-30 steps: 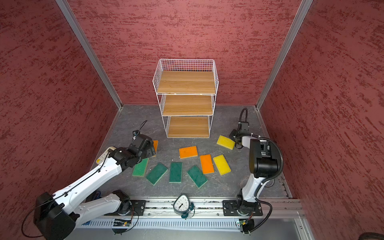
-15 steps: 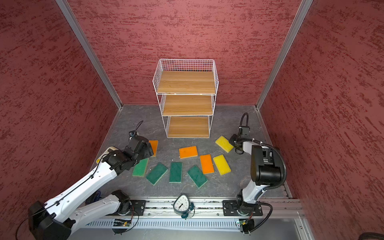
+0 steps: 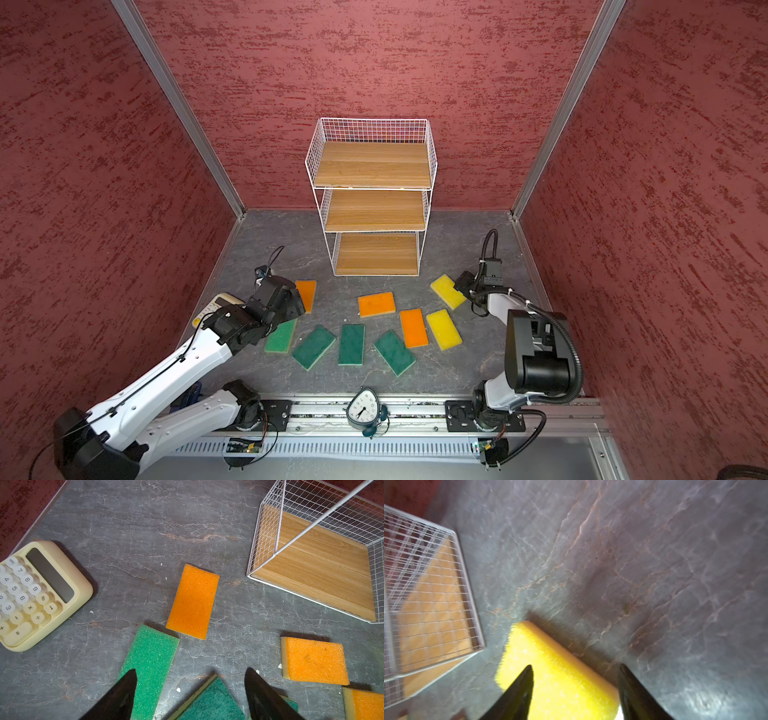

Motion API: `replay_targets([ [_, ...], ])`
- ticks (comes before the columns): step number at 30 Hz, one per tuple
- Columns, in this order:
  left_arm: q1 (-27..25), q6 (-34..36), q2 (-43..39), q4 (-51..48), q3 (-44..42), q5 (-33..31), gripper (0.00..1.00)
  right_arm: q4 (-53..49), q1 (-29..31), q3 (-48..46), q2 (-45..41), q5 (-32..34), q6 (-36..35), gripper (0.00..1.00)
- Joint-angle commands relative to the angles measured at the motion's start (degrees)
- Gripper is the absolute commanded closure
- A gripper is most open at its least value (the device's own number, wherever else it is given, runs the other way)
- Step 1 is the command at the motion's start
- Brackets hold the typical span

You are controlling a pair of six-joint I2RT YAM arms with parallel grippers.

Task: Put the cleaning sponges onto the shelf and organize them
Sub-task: 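Close the right gripper on the yellow sponge and lift it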

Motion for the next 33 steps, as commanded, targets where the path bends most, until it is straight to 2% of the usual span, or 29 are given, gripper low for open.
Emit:
replay_targets([
  [1,-0.4,-0.5,-0.6,0.2,-0.9,0.0,0.17,-2.2,1.3,-0.1,-1.4,1.1,-3.9,0.26],
  [8,-0.7,0.2,-1.1,0.4,-1.3,0.4,0.16,-4.8,4.4,1.4,-0.1,1.3,-8.8,0.18],
  [15,-1.3,0.9,-2.8,0.9,-2.6,0.5,0.12,-11.9,11.2,5.4,-1.1,10.8,-14.7,0.14],
  [20,-1.5,2.5,-2.9,1.7,-2.9,1.2,0.08,-14.0,11.7,6.8,-2.2,12.6,-16.4,0.12],
  [25,-2.1,3.9,-3.0,2.5,-3.2,0.9,0.03,-17.7,12.9,10.5,-0.9,16.4,-21.1,0.12],
  [33,-2.8,6.8,-5.5,5.4,-5.0,0.9,0.00,-21.3,14.2,13.1,1.5,14.0,-29.5,0.10],
])
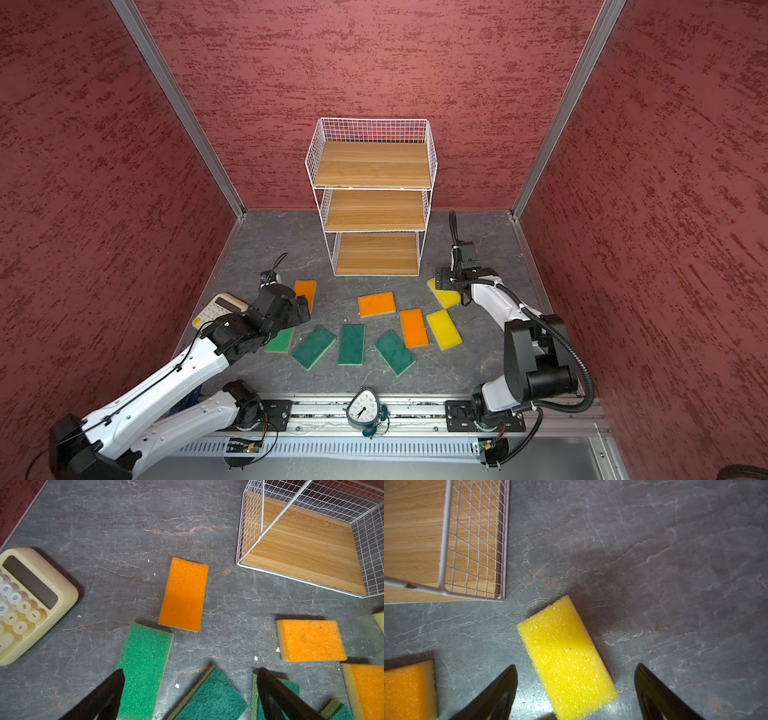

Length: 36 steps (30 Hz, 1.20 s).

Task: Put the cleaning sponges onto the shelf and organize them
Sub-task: 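Close the right gripper on the yellow sponge and lift it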

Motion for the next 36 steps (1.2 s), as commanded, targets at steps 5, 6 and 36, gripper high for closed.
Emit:
replay_targets([
  [5,-0.4,3.5,-1.5,3.9,-1.4,0.1,0.01,-6.0,1.7,0.7,3.1,0.4,-8.9,0.11],
  [6,-0.4,3.8,-1.6,4.1,-1.7,0.2,0.01,-5.7,2.0,0.0,2.8,0.7,-9.5,0.11],
  [36,-0.2,6.8,3.4,5.0,-2.0,0.9,0.00,-4.8,3.2,1.6,9.5,3.4,-14.2,0.05],
])
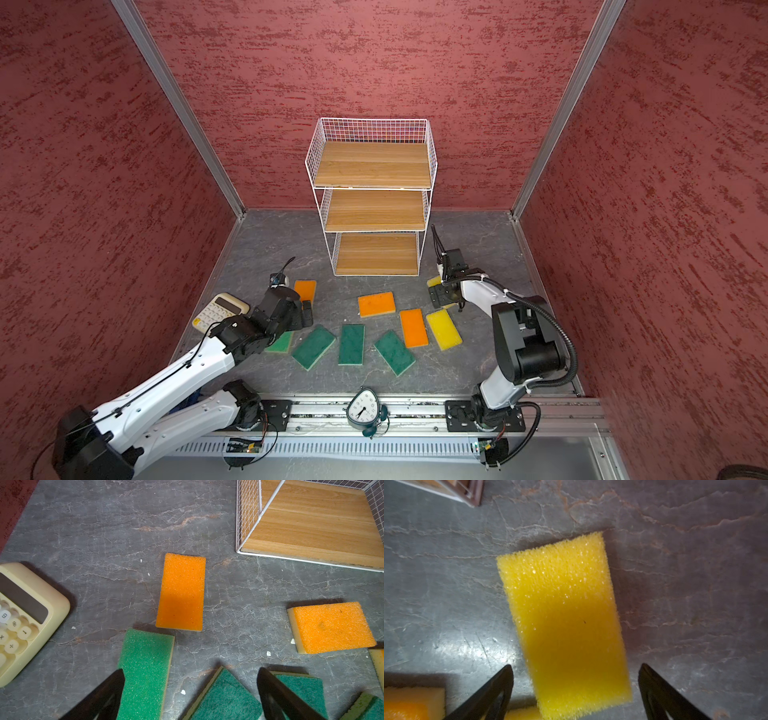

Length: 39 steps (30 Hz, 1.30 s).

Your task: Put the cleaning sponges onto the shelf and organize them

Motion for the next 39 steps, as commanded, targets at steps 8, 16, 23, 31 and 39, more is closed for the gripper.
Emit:
replay_targets([
  [8,-0.1,-0.3,1.1,0.3,0.9,0.2,0.01,-0.3,0.3,3.2,4.5,0.5,-2.1,0.05],
  [16,-0.2,-0.3,1.9,-0.2,1.7,0.2,0.01,-1.9,0.4,3.9,5.4,1.3,-1.5,0.13],
  [23,-0.2,-0.5,1.7,-0.2,2.1,0.6,0.00,-3.3,0.4,3.2,4.4,2.6,-0.9,0.26],
  [31,-0.2,-0.1,1.5,-0.9,3.5,-0.1,0.00,-2.6,0.3,2.7,-1.8,1.4,2.2,0.42],
  [39,-0.2,0.4,2.3,-1.7,6.1,-0.1,0.01,-3.9,0.3,4.0,-8.2,3.0,4.6,0.46],
])
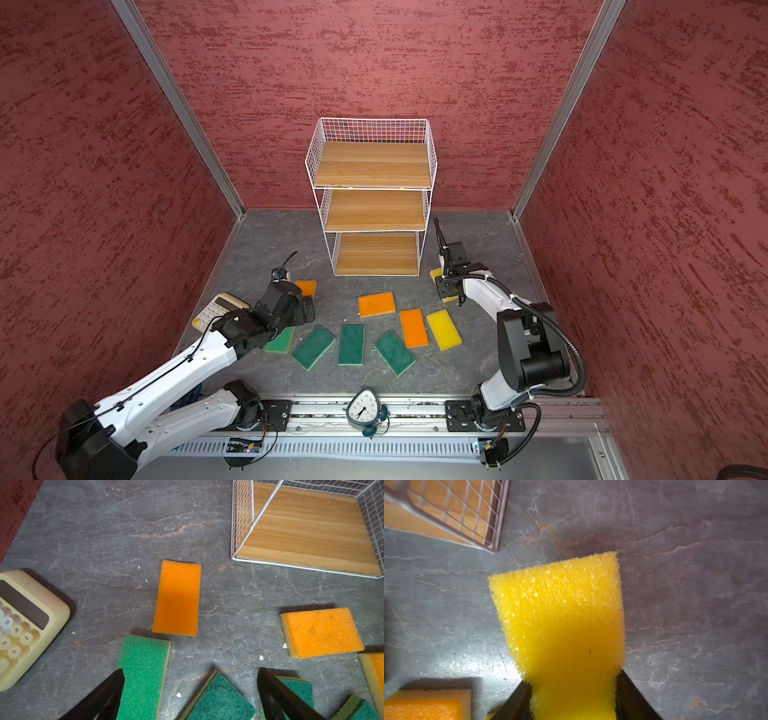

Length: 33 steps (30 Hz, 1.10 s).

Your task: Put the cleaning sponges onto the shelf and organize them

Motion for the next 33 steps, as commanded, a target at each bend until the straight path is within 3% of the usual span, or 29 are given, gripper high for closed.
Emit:
replay_targets([
  [1,-0.1,0.7,0.3,-0.5,1.9,-0.1,0.01,-2.0,0.2,1.5,-3.8,2.2,1.1,0.45],
  [9,-0.2,2.0,1.0,-0.6,4.1,-1.3,0.00,-6.3,0.3,4.8,-15.9,-2.8,1.8,0.44],
  [17,-0.2,2.4,2.9,-1.6,7.5,-1.7,0.00,-11.2,4.0,13.0,-20.6,-6.4,6.3,0.49],
  [24,-0.3,2.4,1.7,-2.4,8.4,-1.5,0.01,-16.3,9.7,20.4,-22.3,1.0,7.6,0.49],
  [33,-0.3,3.8,0.4,-2.6,10.7,-2.1,0.01,-14.2,16.3,25.5,-24.8,-0.9,6.9,0.49],
])
